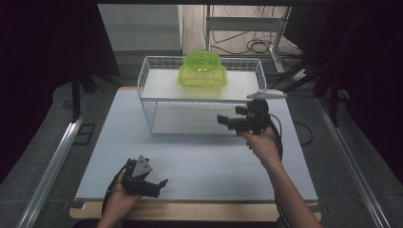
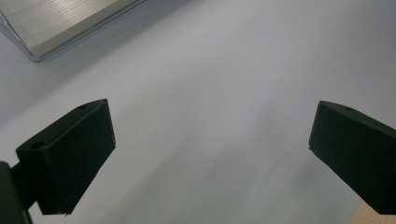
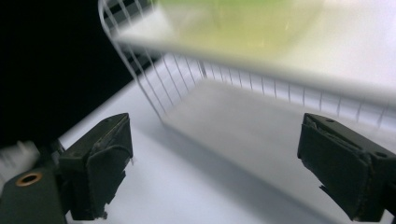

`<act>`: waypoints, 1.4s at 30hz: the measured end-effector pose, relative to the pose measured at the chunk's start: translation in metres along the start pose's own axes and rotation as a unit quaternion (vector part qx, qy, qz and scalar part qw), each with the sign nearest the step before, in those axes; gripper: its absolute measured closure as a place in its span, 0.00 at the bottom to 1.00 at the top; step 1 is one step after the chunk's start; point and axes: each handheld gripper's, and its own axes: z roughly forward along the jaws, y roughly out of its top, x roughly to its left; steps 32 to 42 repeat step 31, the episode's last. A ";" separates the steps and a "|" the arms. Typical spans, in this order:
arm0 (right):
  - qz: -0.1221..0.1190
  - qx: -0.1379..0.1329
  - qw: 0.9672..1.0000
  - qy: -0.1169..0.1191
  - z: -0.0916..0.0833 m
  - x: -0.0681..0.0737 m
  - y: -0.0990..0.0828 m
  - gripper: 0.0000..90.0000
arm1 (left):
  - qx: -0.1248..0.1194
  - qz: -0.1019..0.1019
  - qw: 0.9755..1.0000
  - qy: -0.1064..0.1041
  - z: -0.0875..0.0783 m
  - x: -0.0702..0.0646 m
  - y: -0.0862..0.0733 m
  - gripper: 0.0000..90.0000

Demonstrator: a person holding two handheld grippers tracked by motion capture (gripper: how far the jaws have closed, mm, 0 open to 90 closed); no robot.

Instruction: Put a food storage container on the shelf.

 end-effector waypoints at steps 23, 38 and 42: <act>-0.073 0.054 0.995 -0.037 0.005 -0.002 -0.141 0.05 | 0.004 0.003 1.000 -0.010 0.004 -0.002 -0.003 0.00; -0.087 0.085 0.992 -0.045 0.018 -0.003 -0.153 0.05 | 0.010 0.010 1.000 -0.002 0.005 0.000 -0.003 0.00; -0.087 0.085 0.992 -0.045 0.018 -0.003 -0.153 0.05 | 0.010 0.010 1.000 -0.002 0.005 0.000 -0.003 0.00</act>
